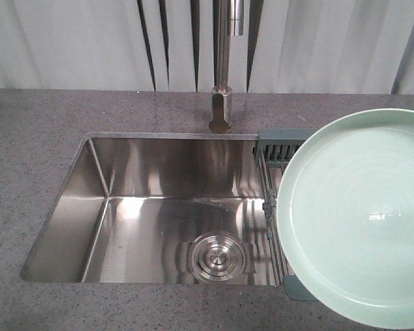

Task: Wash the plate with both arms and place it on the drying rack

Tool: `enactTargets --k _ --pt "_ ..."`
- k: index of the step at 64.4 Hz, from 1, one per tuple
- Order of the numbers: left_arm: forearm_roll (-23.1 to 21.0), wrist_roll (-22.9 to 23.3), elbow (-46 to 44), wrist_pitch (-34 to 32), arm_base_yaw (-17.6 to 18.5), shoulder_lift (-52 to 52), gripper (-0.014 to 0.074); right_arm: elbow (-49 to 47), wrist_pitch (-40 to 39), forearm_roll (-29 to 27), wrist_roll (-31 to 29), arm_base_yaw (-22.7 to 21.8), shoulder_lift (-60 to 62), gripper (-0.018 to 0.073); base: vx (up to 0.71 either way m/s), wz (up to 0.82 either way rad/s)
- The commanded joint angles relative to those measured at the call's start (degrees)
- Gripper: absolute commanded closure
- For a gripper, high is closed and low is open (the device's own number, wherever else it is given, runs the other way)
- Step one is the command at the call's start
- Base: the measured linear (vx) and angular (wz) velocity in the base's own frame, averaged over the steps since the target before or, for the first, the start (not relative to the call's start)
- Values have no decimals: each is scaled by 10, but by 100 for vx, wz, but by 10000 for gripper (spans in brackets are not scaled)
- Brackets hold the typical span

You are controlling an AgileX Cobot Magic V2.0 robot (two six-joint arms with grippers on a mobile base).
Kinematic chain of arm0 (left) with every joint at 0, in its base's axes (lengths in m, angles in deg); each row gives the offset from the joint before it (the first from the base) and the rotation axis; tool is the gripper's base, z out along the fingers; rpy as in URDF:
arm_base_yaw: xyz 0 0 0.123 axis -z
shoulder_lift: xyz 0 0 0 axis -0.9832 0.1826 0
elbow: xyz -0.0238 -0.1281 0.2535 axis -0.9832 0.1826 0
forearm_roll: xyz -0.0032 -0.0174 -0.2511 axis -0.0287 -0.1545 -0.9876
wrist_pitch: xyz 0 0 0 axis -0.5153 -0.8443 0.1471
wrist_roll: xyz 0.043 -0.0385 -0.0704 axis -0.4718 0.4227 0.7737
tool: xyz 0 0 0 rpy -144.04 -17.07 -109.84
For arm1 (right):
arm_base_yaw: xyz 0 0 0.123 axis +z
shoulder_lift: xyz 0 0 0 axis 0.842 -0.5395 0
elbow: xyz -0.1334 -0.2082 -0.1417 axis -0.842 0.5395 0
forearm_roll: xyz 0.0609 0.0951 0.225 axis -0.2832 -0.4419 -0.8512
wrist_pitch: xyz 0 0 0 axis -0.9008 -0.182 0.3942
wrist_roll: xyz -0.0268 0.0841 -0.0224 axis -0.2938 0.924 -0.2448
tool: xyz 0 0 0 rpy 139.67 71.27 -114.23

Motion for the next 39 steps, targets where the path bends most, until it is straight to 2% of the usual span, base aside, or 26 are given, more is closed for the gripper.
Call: enactTargets --k 1,39 --pt "-2 6 16 -42 0 -9 593 -14 -44 0 -4 -2 -4 563 2 -9" --pt "-2 6 16 -42 0 -9 593 -14 -44 0 -4 -2 -4 563 2 -5"
